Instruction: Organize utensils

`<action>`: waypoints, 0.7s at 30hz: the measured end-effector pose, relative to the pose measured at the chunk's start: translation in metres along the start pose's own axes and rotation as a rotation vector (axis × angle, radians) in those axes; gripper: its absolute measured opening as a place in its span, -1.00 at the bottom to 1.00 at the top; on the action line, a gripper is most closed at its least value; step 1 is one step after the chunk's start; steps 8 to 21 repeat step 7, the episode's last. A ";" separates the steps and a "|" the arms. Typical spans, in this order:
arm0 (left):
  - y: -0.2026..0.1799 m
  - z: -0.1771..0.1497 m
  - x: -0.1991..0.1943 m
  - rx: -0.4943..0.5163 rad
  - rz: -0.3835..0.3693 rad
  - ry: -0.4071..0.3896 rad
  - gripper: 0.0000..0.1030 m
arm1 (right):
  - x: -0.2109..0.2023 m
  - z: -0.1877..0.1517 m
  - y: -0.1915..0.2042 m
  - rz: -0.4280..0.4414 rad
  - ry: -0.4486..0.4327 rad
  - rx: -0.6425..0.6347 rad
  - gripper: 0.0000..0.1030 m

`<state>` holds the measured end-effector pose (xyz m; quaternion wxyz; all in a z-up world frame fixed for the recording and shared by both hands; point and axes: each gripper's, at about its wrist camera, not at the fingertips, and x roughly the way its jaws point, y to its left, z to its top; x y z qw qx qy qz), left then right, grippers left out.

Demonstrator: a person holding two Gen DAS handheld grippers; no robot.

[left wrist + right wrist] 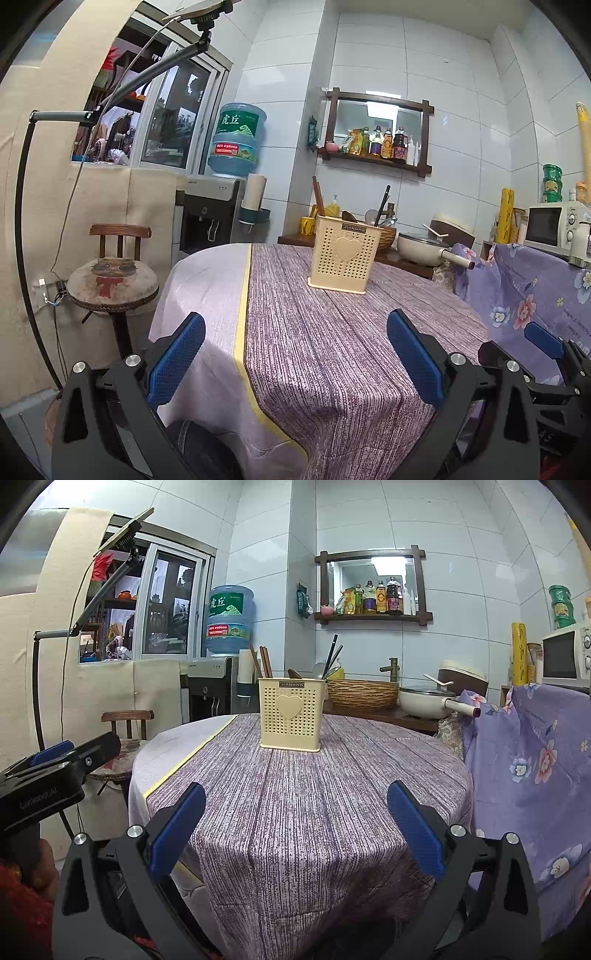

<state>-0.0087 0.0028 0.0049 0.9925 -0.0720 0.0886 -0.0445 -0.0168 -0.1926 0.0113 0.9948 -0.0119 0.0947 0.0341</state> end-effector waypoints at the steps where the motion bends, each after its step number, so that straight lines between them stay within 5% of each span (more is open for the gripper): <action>1: 0.000 0.000 0.001 -0.002 -0.002 0.001 0.89 | 0.000 0.000 0.000 -0.001 -0.001 -0.001 0.89; 21: 0.000 -0.001 0.002 -0.002 -0.012 0.011 0.89 | 0.000 -0.001 0.001 0.003 0.001 -0.001 0.89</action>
